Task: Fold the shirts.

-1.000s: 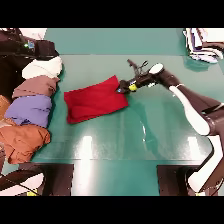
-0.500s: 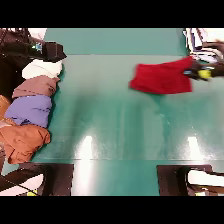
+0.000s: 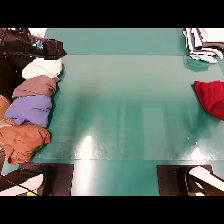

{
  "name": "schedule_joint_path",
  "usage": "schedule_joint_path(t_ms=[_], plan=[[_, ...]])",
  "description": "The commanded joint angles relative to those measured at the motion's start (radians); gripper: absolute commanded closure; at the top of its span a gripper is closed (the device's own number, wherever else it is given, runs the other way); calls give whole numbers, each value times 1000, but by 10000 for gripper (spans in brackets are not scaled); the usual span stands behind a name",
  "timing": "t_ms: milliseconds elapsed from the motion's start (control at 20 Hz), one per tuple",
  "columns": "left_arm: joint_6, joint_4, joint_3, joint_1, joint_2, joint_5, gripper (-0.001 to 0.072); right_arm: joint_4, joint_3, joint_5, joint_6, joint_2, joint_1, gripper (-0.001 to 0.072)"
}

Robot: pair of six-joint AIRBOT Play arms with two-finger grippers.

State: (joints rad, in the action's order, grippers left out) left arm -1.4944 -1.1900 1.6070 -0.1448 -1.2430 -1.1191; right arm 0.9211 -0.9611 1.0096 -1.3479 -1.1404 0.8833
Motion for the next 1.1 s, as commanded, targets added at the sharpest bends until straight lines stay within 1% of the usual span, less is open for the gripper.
schedule_joint_path(t_ms=[0,50,100,150,200,250,300,400,450,550,600,750,800,850,950,1050], plan=[[2,0,0,0,1,2,683,79,57,17,-1,26,68,694],[2,0,0,0,1,2,683,145,42,44,-1,26,68,592],[2,0,0,0,1,2,682,239,18,76,-1,26,68,327],[3,0,0,0,1,2,682,345,-12,107,-1,26,69,96],[2,0,0,0,1,2,682,431,-48,148,-4,26,71,40],[2,0,0,0,1,2,682,472,-93,183,-51,26,81,41],[2,0,0,0,1,2,682,439,-133,207,-96,26,90,42],[2,0,0,0,1,3,682,280,-203,262,-98,26,63,47],[2,0,0,0,1,6,682,204,-229,286,-98,27,15,47],[2,1,0,0,1,5,682,94,-260,333,-83,27,-126,47],[2,1,0,0,1,5,682,73,-269,347,-84,27,-212,47],[2,1,0,0,1,34,682,74,-279,352,-83,27,-510,48],[2,1,0,0,1,42,682,74,-279,351,-83,27,-601,136],[2,1,0,0,1,48,682,75,-279,351,-83,27,-691,336],[2,1,0,0,1,68,682,76,-279,344,-83,27,-838,690],[2,1,0,0,1,89,682,77,-279,338,-83,27,-945,699]])
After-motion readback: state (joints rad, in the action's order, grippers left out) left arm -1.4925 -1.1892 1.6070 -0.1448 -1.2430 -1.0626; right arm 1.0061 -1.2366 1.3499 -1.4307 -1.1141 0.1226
